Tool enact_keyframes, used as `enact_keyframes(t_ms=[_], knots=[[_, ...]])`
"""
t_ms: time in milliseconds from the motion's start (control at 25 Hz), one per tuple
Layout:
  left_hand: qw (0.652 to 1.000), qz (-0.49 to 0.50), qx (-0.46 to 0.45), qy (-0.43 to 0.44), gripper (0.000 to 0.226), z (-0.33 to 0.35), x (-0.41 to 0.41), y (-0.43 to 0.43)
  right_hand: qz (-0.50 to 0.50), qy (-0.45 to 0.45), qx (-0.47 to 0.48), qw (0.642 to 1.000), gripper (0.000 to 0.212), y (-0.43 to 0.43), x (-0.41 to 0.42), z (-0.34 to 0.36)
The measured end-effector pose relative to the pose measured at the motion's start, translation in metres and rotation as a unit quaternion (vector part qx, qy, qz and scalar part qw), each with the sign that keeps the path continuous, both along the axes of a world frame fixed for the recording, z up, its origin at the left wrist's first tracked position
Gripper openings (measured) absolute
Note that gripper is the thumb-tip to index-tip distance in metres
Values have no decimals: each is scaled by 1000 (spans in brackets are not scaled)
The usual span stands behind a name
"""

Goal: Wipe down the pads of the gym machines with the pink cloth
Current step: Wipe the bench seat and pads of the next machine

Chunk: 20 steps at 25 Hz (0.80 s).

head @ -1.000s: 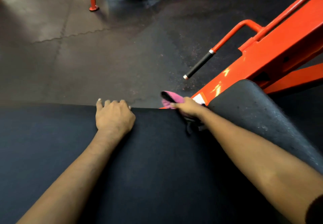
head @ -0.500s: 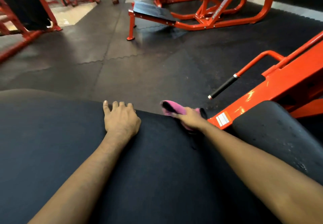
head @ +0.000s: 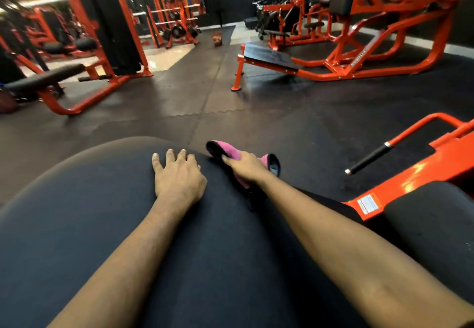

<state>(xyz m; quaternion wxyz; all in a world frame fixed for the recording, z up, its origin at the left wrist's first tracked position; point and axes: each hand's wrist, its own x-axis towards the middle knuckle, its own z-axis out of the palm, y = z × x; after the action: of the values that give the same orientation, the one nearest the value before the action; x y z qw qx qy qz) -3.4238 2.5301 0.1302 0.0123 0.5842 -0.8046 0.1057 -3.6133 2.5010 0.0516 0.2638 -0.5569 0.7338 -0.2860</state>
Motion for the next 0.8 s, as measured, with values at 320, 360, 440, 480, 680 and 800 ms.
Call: enact_keyframes(t_ms=[320,360,440,480,680,800], knots=[[998,7,-36,41,46,29,86,1,-89,-39,95,991,73,22,-29,-7],[998,14,-36,45,45,34,94,2,-94,-24,100,990,75,18,-22,0],[997,37,-31,61,44,46,115,7,-78,0,76,994,76,6,11,23],[996,50,-31,67,44,53,127,8,-61,12,54,997,74,-5,33,36],[990,80,-6,118,45,72,186,18,42,3,-44,998,65,-55,147,105],[980,66,28,188,43,77,217,23,69,-56,-85,992,57,-58,160,103]])
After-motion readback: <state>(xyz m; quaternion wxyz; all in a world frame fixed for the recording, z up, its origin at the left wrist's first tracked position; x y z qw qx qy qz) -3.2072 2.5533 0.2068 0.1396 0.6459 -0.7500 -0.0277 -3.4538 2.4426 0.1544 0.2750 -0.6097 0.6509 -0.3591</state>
